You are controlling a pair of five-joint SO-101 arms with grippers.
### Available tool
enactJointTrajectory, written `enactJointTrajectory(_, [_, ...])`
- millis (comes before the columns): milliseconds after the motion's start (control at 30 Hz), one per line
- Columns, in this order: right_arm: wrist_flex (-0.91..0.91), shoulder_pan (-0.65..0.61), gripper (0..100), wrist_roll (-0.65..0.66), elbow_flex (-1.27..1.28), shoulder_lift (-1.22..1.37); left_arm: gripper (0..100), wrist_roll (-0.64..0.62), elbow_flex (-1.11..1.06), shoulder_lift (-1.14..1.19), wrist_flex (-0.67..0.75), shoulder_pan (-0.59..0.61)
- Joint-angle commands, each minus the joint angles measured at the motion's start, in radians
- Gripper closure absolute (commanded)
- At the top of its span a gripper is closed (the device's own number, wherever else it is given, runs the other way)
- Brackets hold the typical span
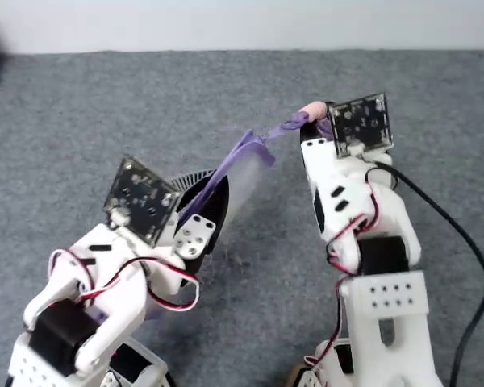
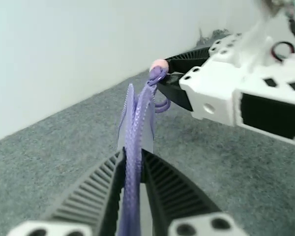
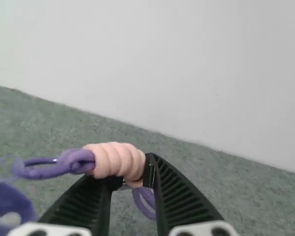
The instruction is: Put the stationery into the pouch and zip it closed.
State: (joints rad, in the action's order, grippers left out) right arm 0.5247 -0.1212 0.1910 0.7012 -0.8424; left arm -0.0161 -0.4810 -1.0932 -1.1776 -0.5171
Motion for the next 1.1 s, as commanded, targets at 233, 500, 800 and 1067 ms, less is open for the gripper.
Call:
enactJointTrajectory(233, [0.058,-0.183,99.1,0.129,-0.014,-0.263,86,-0.026,0.015,-0.023,0.041,0.008])
enactJointTrajectory(500, [0.059,-0.305,99.1,0.184,-0.014,-0.315,86,-0.026,-0.044,-0.023,0.043,0.006])
enactJointTrajectory(800, [0.059,-0.334,99.1,0.186,-0.014,-0.318,86,-0.026,0.142,-0.023,-0.049,0.000])
enactJointTrajectory(1067, [0.059,-0.338,99.1,0.186,-0.014,-0.315,86,-0.032,0.200,-0.021,-0.163,-0.112])
